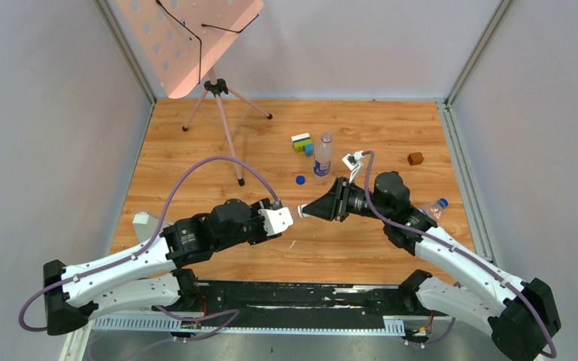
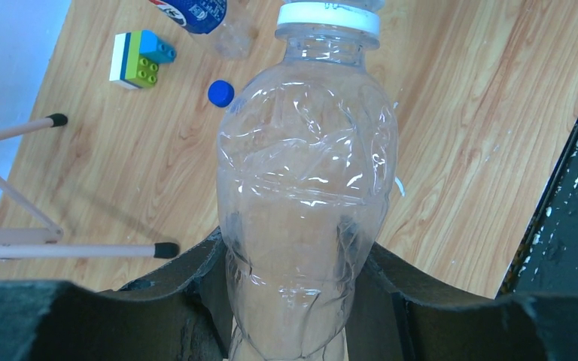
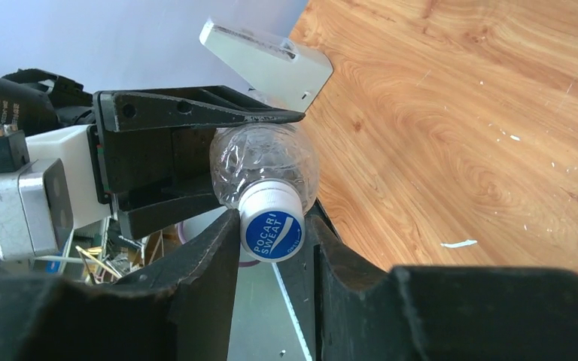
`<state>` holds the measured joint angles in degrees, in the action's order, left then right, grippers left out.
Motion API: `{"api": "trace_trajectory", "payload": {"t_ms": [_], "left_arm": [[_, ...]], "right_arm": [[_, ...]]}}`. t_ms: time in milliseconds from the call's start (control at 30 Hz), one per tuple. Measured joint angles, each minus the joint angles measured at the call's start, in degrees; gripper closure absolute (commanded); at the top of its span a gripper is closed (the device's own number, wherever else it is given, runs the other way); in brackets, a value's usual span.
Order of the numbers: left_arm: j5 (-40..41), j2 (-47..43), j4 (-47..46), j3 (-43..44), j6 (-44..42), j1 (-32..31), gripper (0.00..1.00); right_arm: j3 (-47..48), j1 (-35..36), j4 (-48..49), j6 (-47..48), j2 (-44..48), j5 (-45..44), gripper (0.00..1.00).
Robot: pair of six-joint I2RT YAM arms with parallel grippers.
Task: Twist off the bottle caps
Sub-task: Unscrew the bottle cap from the plastic bottle.
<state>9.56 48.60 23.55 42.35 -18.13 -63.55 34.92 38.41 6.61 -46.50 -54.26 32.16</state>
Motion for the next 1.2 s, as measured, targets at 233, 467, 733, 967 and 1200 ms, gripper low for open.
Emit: {"api": "trace_trajectory", "payload": {"t_ms": [233, 467, 733, 967, 1200], "left_arm": [[-1.95, -1.14, -1.18, -0.07, 1.03, -0.31, 1.0], [-11.23, 1.77, 2.54, 2.84, 4.55, 1.14, 1.0], [-17.97, 1.92, 5.01, 3.26, 5.64, 2.71, 1.0], [-20.02, 1.42, 4.37, 3.26, 5.64, 2.89, 1.0], [-20.57, 1.42, 3.74, 3.26, 5.62, 2.91, 1.0]], "right_arm": [[-2.01, -0.04, 2.89, 9.86, 4.39, 3.13, 0.96], [-6.16, -0.04, 5.4, 36.44, 10.03, 11.23, 1.0], [-6.32, 0.13, 2.58, 62.75, 11.17, 19.02, 1.0], [-7.56, 0.39, 3.54, 69.16, 14.05, 20.85, 0.96], [-7.98, 0.39, 4.44, 68.78, 14.75, 20.81, 0.89]]}}
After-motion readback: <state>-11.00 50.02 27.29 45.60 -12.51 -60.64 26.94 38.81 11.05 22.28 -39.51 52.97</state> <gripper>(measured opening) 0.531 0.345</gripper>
